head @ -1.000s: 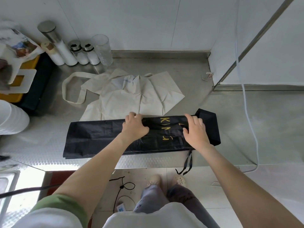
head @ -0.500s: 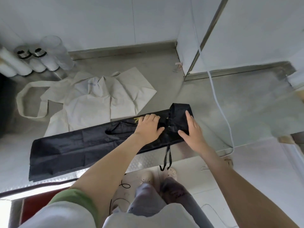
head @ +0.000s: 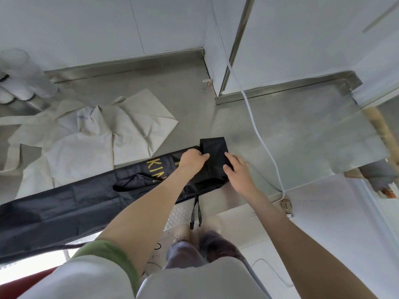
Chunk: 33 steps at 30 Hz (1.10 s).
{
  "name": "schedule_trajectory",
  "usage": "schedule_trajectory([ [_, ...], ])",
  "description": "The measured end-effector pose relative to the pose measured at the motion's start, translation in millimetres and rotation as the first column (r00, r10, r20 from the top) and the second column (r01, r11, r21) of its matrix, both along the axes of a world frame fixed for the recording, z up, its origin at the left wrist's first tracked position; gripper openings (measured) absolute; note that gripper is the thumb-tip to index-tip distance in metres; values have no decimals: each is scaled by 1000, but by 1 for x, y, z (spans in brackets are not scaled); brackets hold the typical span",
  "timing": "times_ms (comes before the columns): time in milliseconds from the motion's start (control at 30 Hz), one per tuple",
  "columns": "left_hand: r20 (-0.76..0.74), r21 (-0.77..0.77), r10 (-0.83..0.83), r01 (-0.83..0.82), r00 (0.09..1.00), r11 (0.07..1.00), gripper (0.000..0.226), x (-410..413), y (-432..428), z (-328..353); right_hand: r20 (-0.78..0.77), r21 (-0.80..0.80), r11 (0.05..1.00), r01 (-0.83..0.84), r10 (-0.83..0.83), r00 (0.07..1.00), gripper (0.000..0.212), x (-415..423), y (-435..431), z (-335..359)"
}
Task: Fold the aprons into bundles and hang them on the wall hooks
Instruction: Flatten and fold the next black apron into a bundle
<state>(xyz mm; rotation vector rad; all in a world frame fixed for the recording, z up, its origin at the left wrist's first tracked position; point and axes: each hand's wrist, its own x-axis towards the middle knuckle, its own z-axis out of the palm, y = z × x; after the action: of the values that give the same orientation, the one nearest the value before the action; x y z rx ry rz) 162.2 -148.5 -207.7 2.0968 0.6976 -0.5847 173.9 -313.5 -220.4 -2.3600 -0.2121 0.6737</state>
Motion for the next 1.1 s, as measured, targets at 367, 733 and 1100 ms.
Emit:
schedule_trajectory([
  [367,-129,427,-295,321,947,845,34,-11,-10,10,-53,-149,984,96,-105,993,15,18,3,-9],
  [733,129,-17,-69,72,989,997,45,-22,-7,15,-70,225,974,-19,36,997,17,2,20,23],
  [1100,-47,-294,452,-445,891,846,29,-42,19,6,-45,395,901,-178,212,976,7,-33,41,32],
])
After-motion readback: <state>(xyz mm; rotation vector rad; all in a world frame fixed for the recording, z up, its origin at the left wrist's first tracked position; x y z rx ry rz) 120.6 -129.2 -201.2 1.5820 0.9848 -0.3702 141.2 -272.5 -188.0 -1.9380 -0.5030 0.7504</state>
